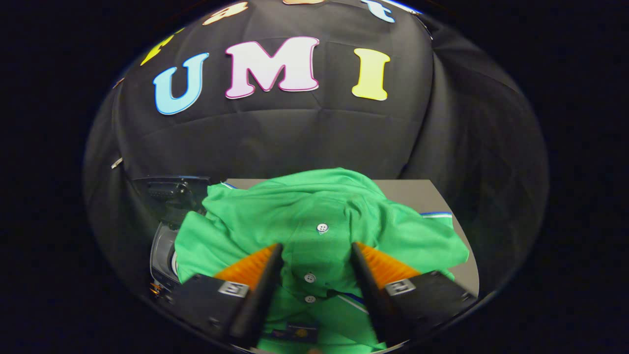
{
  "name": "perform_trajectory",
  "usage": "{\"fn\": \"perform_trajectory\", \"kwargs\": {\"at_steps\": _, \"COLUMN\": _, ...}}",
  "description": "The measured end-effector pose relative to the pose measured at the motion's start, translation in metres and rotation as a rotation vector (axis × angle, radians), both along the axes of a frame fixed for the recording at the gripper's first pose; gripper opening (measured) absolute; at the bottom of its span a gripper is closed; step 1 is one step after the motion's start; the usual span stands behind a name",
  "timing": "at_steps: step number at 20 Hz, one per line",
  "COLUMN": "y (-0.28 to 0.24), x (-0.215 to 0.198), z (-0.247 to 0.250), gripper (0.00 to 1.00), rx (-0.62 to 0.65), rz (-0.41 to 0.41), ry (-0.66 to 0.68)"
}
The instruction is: Put the clothes into the washing machine and then close the washing machine lid.
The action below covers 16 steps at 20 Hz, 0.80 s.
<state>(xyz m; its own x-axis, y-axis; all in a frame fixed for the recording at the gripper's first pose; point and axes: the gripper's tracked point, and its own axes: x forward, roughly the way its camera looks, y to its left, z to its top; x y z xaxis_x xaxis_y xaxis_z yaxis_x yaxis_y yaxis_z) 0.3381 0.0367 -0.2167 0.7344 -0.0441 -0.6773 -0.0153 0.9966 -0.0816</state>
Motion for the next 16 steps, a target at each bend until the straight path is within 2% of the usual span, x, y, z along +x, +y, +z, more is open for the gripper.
{"fn": "perform_trajectory", "kwargs": {"at_steps": 3, "y": -0.006, "x": 0.002, "z": 0.003, "gripper": 0.27, "rx": 0.054, "rz": -0.032, "ry": -0.037}}
{"fn": "perform_trajectory", "kwargs": {"at_steps": 4, "y": -0.009, "x": 0.004, "z": 0.007, "gripper": 0.27, "rx": 0.079, "rz": -0.050, "ry": -0.045}}
{"fn": "perform_trajectory", "kwargs": {"at_steps": 6, "y": -0.009, "x": -0.001, "z": 0.010, "gripper": 0.13, "rx": 0.128, "rz": -0.088, "ry": -0.041}}
{"fn": "perform_trajectory", "kwargs": {"at_steps": 9, "y": -0.006, "x": -0.007, "z": 0.031, "gripper": 0.13, "rx": 0.139, "rz": -0.085, "ry": -0.060}}
{"fn": "perform_trajectory", "kwargs": {"at_steps": 16, "y": 0.020, "x": -0.017, "z": 0.120, "gripper": 0.13, "rx": 0.181, "rz": -0.042, "ry": -0.154}}
